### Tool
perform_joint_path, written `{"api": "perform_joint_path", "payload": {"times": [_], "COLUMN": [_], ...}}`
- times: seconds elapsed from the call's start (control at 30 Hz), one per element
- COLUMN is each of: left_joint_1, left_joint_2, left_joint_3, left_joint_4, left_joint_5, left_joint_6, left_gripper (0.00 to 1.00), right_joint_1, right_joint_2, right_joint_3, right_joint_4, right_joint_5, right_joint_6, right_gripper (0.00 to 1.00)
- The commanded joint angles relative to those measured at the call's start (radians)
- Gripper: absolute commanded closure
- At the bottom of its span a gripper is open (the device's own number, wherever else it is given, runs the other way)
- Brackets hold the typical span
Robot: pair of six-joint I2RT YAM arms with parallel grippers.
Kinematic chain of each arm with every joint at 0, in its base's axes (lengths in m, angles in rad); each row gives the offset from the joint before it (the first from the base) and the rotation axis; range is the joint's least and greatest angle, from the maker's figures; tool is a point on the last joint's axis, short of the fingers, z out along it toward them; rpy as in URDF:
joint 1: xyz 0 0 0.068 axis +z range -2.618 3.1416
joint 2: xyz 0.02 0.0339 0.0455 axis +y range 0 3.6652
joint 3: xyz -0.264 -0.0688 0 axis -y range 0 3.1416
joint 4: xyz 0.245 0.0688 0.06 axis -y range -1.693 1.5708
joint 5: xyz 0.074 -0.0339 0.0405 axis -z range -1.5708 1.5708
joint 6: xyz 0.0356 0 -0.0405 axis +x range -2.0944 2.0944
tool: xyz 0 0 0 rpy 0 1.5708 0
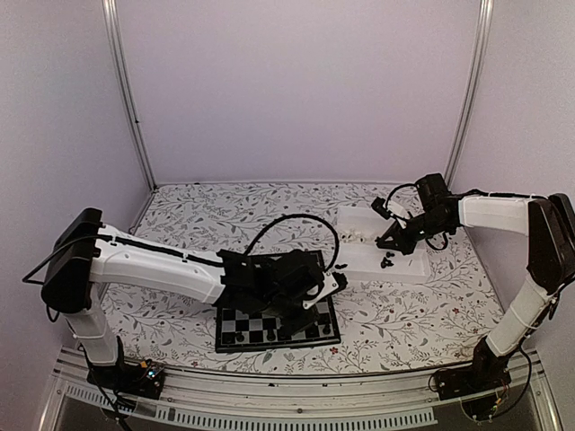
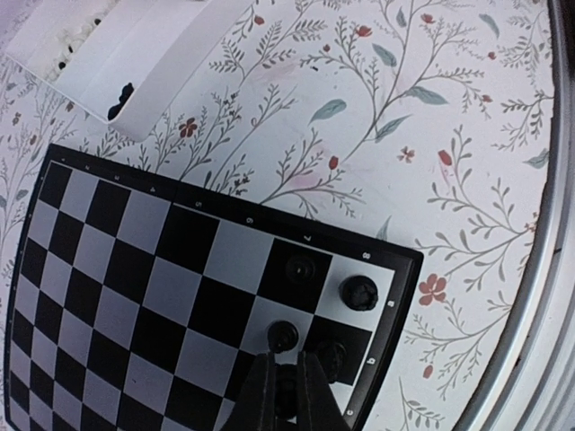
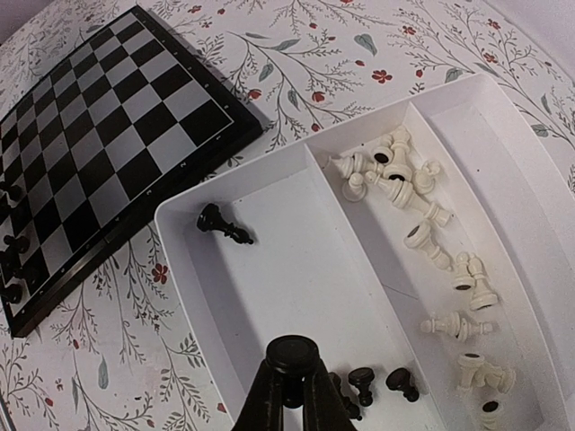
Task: Set up the chess pieces on the board
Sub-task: Place the chess piece on the chessboard.
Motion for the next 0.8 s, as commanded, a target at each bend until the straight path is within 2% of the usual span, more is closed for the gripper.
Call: {"api": "perform_joint_path", "payload": {"times": [0.0,0.3,0.77], "left_joint_1": [0.016,0.088,0.121], "left_joint_2": [-0.04,-0.201,-0.157], "left_joint_3": [-0.01,-0.205,-0.233], "left_joint_4": [-0.065,-0.06,-0.076], "left_joint_5": [-0.041,0.008,0.013], "left_joint_6": [-0.024,-0.085,-0.105], "left_gripper": [1.0,1.0,1.0], "right_joint_1": [0.003,0.003,0.004], "right_joint_2": [-0.029,-0.022,-0.006], "right_joint_3": [0.005,0.01,0.015], "right_joint_4": [-0.013,-0.019,-0.022], "right_joint_5": [-0.027,-0.029,-0.029], "right_joint_6": [-0.01,-0.012,-0.009], "right_gripper": [0.98,0.98,0.98]}}
